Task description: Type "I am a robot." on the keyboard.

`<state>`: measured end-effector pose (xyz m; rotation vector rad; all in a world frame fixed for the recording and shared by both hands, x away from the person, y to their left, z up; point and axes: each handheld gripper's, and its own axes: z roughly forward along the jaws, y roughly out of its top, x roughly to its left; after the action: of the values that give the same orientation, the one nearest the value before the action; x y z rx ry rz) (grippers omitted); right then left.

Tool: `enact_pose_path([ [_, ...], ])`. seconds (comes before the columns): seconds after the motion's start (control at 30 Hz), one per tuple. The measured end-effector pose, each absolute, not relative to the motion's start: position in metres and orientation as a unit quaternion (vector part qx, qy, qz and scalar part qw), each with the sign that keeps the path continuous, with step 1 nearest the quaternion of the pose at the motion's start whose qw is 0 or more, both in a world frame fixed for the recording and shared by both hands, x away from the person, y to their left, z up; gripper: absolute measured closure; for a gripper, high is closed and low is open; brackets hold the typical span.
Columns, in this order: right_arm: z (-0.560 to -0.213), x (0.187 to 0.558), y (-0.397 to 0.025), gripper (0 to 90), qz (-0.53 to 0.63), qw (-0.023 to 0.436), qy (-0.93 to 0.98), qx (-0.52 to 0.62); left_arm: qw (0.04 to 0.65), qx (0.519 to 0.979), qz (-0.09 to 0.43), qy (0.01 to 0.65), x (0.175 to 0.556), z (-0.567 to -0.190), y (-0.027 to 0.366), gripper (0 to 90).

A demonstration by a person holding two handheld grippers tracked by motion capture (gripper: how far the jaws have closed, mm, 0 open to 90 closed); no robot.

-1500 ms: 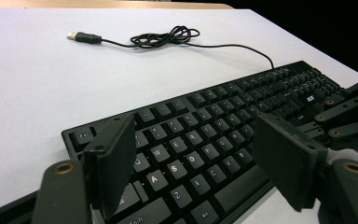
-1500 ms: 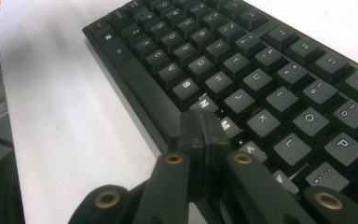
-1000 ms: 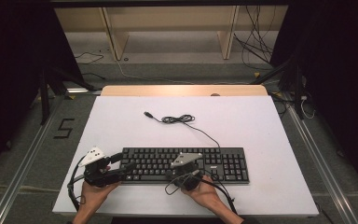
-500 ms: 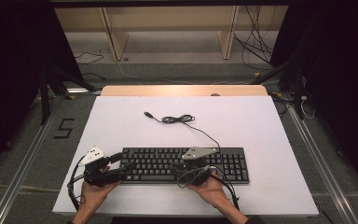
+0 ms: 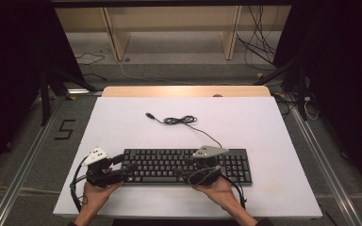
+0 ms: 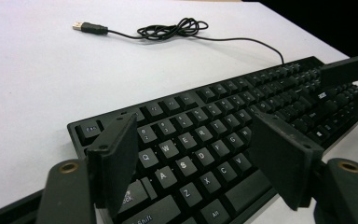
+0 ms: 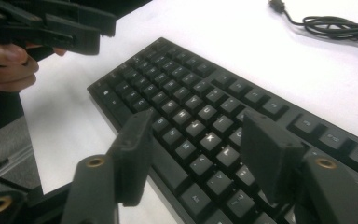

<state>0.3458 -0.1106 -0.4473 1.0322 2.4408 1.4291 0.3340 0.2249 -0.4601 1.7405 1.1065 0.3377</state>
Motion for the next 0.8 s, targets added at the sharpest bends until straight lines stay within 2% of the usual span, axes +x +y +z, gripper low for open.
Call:
enact_pose_path([
  [0.3,-0.446,0.342,-0.12,37.1,0.482,0.074,0.802,0.346,0.484,0.723,0.135,0.475,0.34,-0.464,0.225,46.4],
  [0.6,-0.444,0.338,-0.127,35.8,0.487,0.077,0.797,0.348,0.455,0.738,0.128,0.481,0.347,-0.471,0.222,69.4],
  [0.8,-0.443,0.336,-0.129,34.3,0.491,0.078,0.795,0.348,0.438,0.75,0.121,0.48,0.35,-0.475,0.219,79.7],
])
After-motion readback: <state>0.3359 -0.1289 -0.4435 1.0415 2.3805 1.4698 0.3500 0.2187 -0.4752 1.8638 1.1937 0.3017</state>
